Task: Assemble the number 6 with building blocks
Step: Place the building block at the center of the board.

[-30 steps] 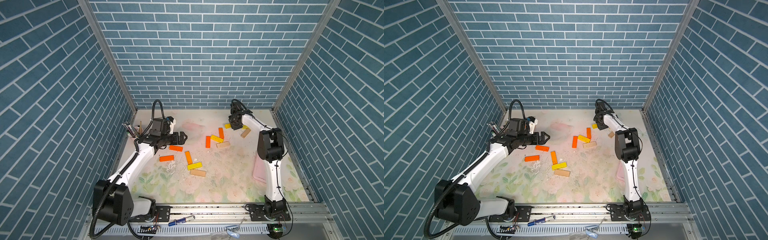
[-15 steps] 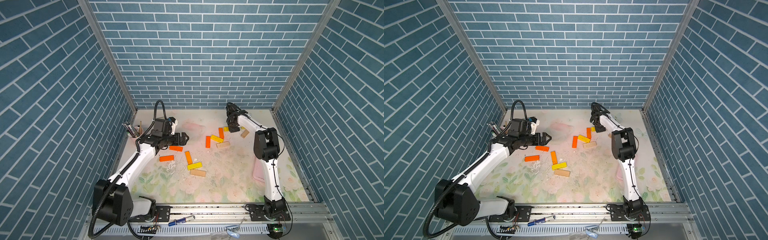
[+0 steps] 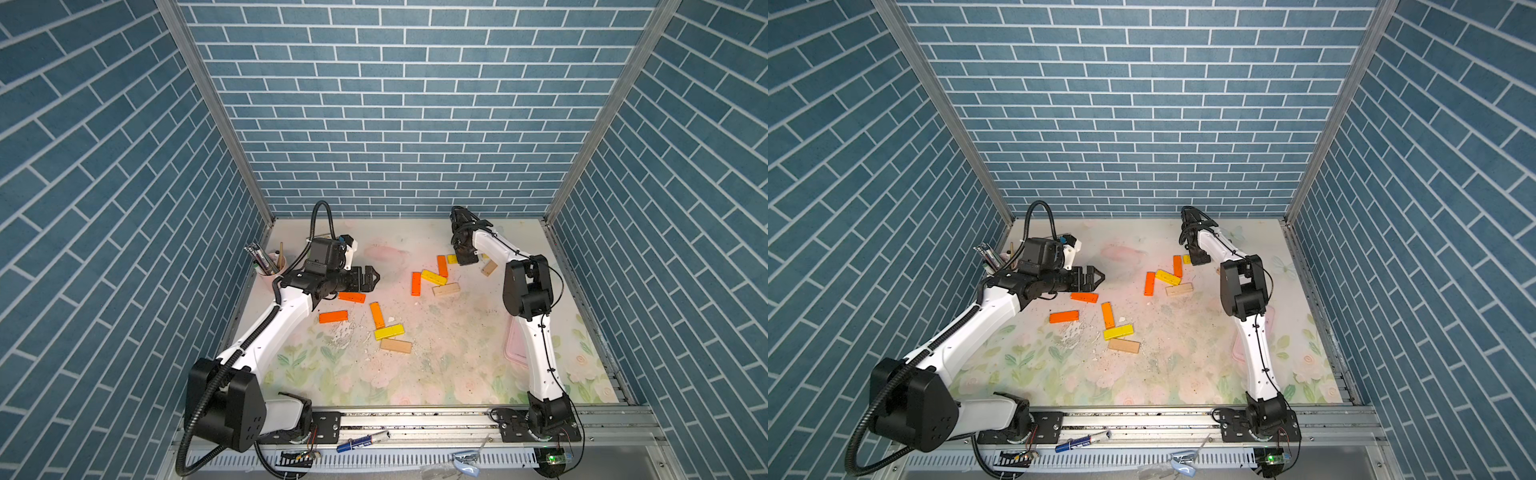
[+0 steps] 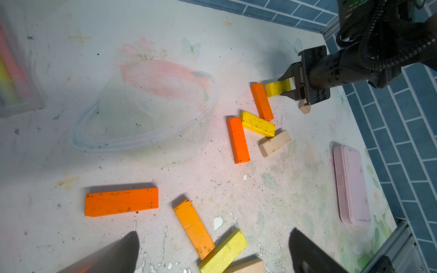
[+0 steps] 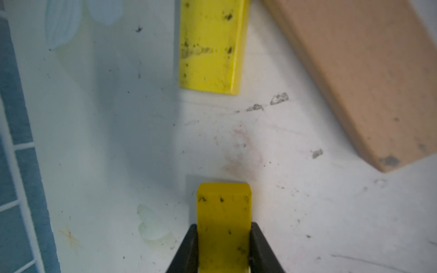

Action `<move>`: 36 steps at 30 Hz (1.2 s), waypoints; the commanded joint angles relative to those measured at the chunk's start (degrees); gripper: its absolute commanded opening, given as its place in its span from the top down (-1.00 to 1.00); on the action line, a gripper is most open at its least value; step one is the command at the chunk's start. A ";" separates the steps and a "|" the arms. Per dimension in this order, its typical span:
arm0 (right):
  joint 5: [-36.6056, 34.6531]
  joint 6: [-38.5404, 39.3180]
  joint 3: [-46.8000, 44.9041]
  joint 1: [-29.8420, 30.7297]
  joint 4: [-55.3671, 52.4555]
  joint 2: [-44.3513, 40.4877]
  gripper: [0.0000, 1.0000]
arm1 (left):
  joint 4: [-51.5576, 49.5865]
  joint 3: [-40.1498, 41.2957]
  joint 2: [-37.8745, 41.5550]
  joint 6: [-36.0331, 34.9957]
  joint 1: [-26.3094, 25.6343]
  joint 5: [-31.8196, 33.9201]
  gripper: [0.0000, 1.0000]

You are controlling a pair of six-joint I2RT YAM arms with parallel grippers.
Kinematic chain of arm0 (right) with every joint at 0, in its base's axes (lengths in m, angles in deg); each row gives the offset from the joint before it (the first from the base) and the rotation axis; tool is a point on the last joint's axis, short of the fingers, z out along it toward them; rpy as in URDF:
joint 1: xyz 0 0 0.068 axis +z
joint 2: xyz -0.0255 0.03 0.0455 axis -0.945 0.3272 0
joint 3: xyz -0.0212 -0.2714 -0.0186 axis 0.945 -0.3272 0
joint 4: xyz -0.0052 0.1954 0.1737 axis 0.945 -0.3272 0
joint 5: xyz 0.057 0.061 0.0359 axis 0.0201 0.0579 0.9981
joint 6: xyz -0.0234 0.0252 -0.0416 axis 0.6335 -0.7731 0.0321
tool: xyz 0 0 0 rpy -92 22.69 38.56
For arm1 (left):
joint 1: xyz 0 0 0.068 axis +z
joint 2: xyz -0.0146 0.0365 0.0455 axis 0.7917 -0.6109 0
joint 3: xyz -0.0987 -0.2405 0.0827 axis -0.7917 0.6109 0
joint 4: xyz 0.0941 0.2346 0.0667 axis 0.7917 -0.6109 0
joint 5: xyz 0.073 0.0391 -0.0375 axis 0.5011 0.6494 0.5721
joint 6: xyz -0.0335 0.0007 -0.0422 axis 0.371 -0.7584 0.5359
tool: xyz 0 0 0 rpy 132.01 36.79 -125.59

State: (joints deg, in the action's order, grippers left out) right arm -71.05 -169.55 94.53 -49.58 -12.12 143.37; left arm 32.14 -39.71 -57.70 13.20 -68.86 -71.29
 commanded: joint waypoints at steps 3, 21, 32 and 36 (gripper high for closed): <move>-0.56 -4.97 2.33 0.06 -3.08 2.43 0.64 | 0.36 0.56 -0.95 0.01 -0.45 0.55 -0.99; -0.60 -4.80 4.76 1.21 -5.63 2.79 0.23 | 0.19 0.38 -1.17 -0.02 -0.60 0.54 -0.99; -2.23 -1.04 6.17 1.53 -6.36 0.81 -0.20 | 0.00 0.46 -0.53 -0.15 -0.66 0.90 -0.99; -3.93 8.19 8.84 1.53 -6.92 -0.71 -0.23 | -0.24 0.29 -0.39 -0.17 -0.68 1.04 -0.99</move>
State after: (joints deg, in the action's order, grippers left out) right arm -72.04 -167.24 100.70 -48.38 -16.12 144.94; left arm 32.12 -39.71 -58.64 13.15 -69.16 -71.07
